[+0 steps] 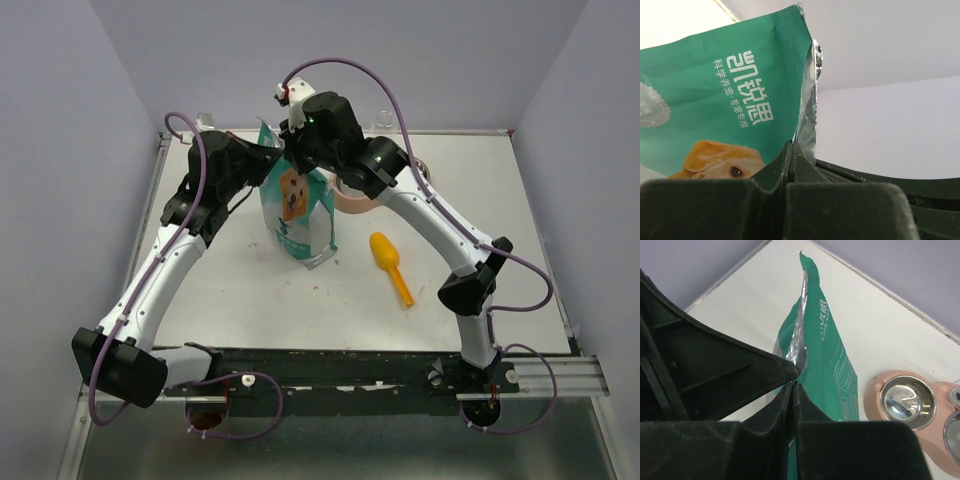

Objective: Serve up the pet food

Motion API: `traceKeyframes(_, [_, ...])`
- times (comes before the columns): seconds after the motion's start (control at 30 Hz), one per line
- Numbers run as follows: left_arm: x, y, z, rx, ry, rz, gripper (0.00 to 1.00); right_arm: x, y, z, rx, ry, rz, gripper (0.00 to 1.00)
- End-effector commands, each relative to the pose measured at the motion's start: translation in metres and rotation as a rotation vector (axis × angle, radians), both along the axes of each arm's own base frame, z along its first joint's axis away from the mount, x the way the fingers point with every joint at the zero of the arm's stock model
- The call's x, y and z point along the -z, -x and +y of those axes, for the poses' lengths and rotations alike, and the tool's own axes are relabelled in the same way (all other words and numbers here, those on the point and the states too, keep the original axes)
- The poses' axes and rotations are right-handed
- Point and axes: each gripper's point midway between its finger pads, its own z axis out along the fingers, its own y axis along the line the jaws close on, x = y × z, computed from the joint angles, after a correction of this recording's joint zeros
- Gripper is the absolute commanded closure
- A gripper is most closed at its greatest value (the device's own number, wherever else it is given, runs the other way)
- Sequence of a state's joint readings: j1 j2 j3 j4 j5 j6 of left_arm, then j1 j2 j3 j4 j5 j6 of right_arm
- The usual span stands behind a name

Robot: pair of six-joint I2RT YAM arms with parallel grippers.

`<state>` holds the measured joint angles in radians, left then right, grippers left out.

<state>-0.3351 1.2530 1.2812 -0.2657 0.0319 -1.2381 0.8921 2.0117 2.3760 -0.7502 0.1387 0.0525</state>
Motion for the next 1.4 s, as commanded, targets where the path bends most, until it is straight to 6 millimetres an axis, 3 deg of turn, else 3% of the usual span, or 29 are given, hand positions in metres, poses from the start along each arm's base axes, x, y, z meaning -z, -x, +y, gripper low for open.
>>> traceKeyframes(0.0, [-0.002,0.005,-0.002,0.015,-0.037,-0.04,1.0,0.029,-0.004,-0.001,0.018,0.1,0.028,0.91])
traceKeyframes(0.03, [-0.003,0.005,0.001,0.002,-0.045,-0.028,1.0,0.031,-0.004,-0.001,0.017,0.109,0.027,0.98])
traceKeyframes(0.13, [-0.005,0.005,0.005,-0.026,-0.102,0.009,1.0,0.034,-0.006,-0.001,0.034,0.161,-0.016,0.99])
traceKeyframes(0.27, [0.0,0.007,0.003,-0.035,-0.226,0.067,1.0,0.026,-0.011,-0.009,0.227,0.331,-0.221,0.99])
traceKeyframes(0.47, [0.038,0.006,0.006,-0.06,-0.292,0.128,1.0,-0.016,-0.014,-0.021,0.36,0.334,-0.35,0.99])
traceKeyframes(0.57, [0.052,0.006,0.01,-0.073,-0.308,0.152,1.0,-0.024,-0.013,-0.023,0.36,0.319,-0.368,0.99])
traceKeyframes(0.7, [0.045,0.01,0.012,-0.071,-0.305,0.112,1.0,-0.017,-0.012,-0.024,0.359,0.324,-0.357,0.99])
traceKeyframes(0.8, [0.029,0.012,0.008,-0.052,-0.275,0.043,1.0,-0.019,-0.01,-0.021,0.342,0.278,-0.335,0.99])
traceKeyframes(0.97, [0.014,0.02,0.017,-0.066,-0.308,0.036,1.0,-0.026,-0.025,-0.042,0.393,0.272,-0.348,0.99])
traceKeyframes(1.13, [0.012,0.021,0.012,-0.041,-0.282,0.031,1.0,-0.02,-0.011,-0.014,0.209,0.126,-0.216,0.99])
traceKeyframes(1.37, [0.015,0.021,0.01,-0.033,-0.274,0.031,1.0,0.005,-0.006,-0.006,0.147,0.115,-0.127,0.91])
